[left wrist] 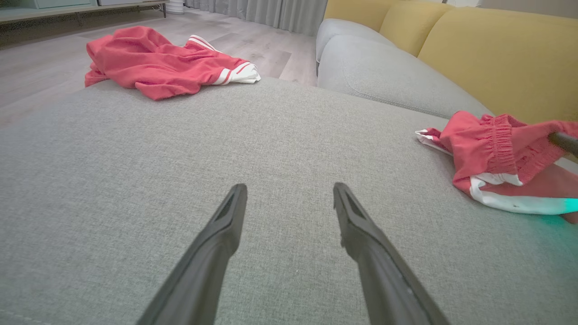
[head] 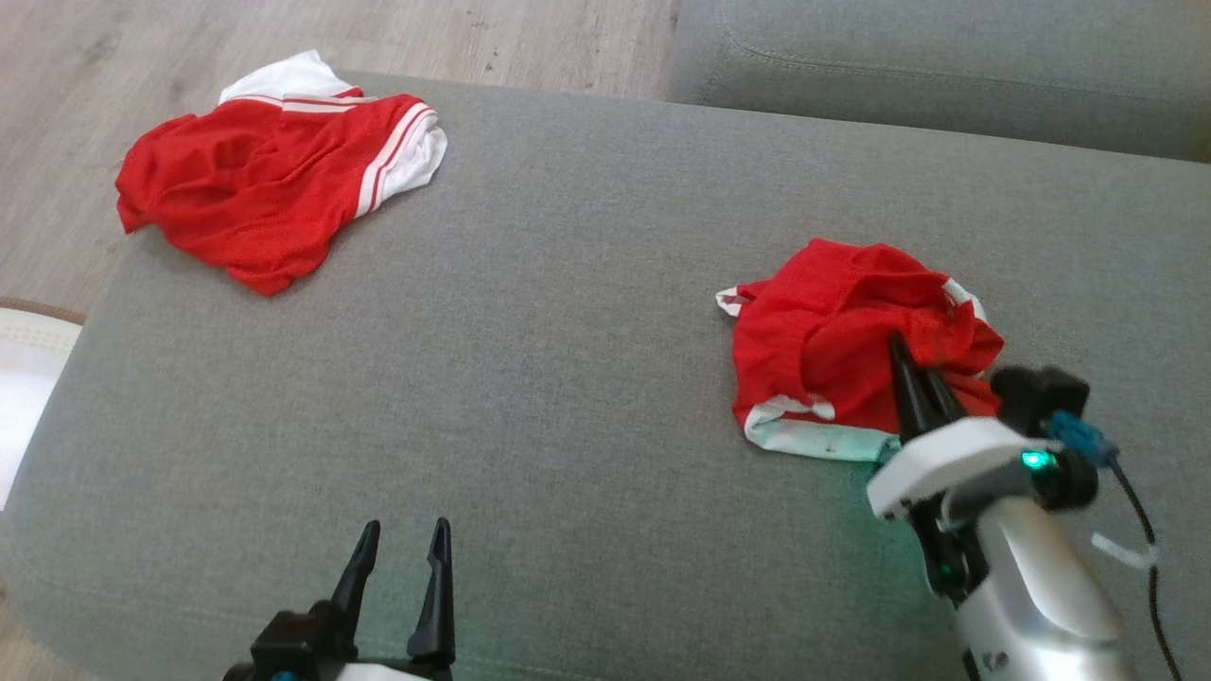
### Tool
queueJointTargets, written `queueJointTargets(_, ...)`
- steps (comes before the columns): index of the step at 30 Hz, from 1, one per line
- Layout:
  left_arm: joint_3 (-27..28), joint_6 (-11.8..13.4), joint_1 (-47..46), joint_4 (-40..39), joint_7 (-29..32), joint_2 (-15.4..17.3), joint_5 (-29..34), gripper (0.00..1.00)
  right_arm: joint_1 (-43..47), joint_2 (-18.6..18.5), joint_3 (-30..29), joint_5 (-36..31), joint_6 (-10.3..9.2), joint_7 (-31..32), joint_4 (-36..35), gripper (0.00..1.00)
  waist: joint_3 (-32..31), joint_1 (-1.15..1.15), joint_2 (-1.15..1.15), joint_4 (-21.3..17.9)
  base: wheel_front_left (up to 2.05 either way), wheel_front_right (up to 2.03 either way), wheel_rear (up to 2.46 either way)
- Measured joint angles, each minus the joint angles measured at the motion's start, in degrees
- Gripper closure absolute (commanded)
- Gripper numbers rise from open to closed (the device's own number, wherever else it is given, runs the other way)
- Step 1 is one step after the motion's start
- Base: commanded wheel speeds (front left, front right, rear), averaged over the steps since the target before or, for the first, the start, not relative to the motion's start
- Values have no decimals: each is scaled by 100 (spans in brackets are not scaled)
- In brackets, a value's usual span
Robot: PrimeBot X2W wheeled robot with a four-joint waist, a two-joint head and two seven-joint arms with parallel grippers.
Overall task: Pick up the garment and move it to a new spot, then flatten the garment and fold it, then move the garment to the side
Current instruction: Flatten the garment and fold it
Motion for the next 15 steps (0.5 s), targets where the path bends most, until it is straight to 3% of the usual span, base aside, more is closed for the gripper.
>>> queueJointTargets(7,-11,-10,-74,47,0,-40,0,0,-367,-12,600,0,0,237,-552,100,10,0,0,18,0,0,0)
queueJointTargets(15,-22,-81,-244,119,-2,-109,0,0,-928,-44,1607,103,0,742,-604,100,56,0,0,329,0,0,0)
